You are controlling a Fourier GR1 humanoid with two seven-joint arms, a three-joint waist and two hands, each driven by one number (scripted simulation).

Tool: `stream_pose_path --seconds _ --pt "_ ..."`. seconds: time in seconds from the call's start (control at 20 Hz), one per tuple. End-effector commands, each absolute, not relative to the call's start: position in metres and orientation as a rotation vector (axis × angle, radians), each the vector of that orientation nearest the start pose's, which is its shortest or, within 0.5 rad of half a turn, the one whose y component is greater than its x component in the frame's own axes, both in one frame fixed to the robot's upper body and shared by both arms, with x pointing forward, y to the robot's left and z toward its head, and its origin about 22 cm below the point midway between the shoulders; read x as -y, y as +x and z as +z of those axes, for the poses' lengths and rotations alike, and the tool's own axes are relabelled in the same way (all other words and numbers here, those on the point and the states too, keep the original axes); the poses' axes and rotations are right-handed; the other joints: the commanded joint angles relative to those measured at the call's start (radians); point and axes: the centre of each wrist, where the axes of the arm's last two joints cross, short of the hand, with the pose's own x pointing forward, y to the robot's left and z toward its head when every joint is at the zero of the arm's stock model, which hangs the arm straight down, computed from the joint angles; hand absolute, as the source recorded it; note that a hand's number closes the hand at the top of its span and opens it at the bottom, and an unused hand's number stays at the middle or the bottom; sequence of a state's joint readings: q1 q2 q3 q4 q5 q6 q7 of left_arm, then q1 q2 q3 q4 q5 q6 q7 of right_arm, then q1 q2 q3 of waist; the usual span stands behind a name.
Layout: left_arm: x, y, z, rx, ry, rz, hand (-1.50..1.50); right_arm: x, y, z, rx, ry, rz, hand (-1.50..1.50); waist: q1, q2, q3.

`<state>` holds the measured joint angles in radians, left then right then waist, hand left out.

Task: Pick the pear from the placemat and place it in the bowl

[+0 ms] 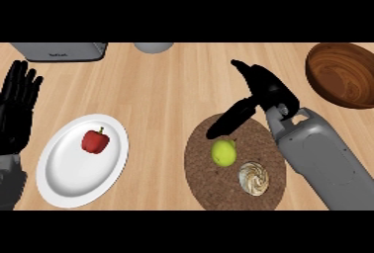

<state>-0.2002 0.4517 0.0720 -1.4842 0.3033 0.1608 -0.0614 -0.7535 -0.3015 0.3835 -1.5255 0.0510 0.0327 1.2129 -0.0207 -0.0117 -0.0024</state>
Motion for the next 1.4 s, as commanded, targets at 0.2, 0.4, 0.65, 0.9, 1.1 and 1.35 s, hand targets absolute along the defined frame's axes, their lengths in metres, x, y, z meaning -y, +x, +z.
stream_pose_path --seconds 0.2,0.4,0.65,0.9,1.1,1.35 --pt "-0.329 0.287 0.082 1.798 0.258 0.054 0.0 0.137 0.322 0.188 0.681 -0.435 0.755 -1.5 0.008 0.003 0.001" --pt "-0.321 0.289 0.072 1.777 0.24 0.041 0.0 0.137 0.321 0.184 0.665 -0.433 0.746 -1.5 0.014 0.006 0.001" --pt "-0.334 0.289 0.075 1.778 0.233 0.037 0.0 0.143 0.317 0.169 0.652 -0.386 0.743 -1.5 0.014 0.008 0.001" --pt "-0.332 0.295 0.082 1.788 0.249 0.018 0.0 0.138 0.308 0.116 0.613 -0.424 0.728 -1.5 0.016 0.01 0.002" --pt "-0.327 0.287 0.078 1.777 0.223 0.032 0.0 0.138 0.306 0.114 0.61 -0.423 0.712 -1.5 0.023 0.008 0.002" --pt "-0.343 0.306 0.1 1.79 0.239 0.048 0.0 0.152 0.302 0.096 0.651 -0.398 0.717 -1.5 0.017 0.011 0.002"
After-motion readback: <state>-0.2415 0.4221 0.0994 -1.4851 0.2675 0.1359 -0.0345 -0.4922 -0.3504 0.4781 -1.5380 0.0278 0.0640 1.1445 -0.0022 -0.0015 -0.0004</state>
